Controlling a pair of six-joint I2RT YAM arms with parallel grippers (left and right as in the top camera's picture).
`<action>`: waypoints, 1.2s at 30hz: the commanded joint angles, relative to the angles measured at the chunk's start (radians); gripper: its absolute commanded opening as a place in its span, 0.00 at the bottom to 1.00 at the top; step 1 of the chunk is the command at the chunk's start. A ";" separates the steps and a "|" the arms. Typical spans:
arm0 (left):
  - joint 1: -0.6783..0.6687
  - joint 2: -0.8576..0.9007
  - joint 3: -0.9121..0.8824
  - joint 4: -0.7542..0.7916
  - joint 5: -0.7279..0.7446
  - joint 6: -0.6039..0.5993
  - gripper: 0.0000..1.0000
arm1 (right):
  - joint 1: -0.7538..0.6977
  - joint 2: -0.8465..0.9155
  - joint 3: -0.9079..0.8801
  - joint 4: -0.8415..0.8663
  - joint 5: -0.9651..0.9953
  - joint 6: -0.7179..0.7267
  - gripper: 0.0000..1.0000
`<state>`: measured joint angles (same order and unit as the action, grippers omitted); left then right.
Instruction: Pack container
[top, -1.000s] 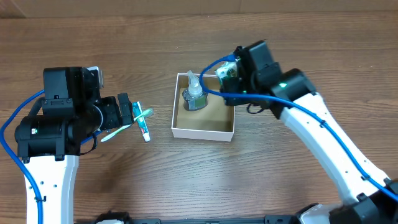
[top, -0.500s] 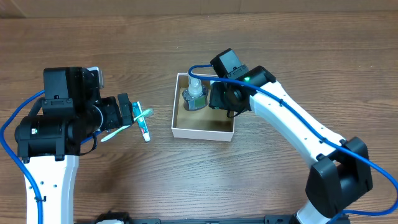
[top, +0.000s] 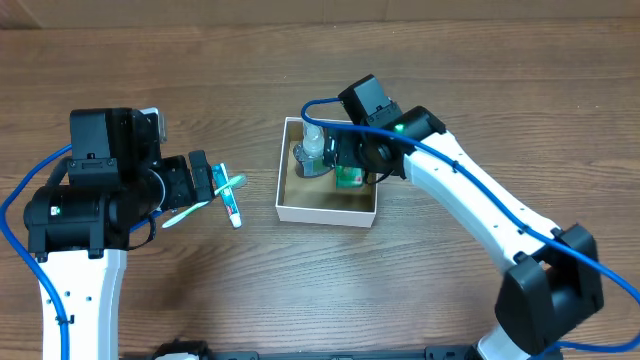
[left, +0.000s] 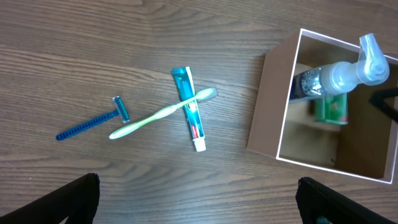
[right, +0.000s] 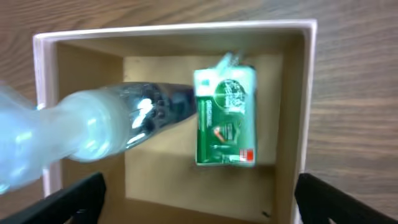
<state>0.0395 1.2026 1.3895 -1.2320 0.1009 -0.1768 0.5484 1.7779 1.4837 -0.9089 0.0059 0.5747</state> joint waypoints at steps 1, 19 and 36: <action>0.003 0.000 0.023 -0.003 -0.006 0.019 1.00 | -0.006 -0.068 0.030 -0.002 0.004 -0.064 1.00; -0.161 0.165 -0.001 -0.094 -0.072 0.251 1.00 | -0.309 -0.276 0.023 -0.164 0.132 -0.091 1.00; -0.093 0.536 -0.124 0.084 -0.172 0.661 1.00 | -0.367 -0.275 0.013 -0.229 0.132 -0.133 1.00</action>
<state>-0.0994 1.7233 1.2652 -1.1545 -0.0471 0.3851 0.1829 1.5047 1.4940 -1.1423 0.1341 0.4671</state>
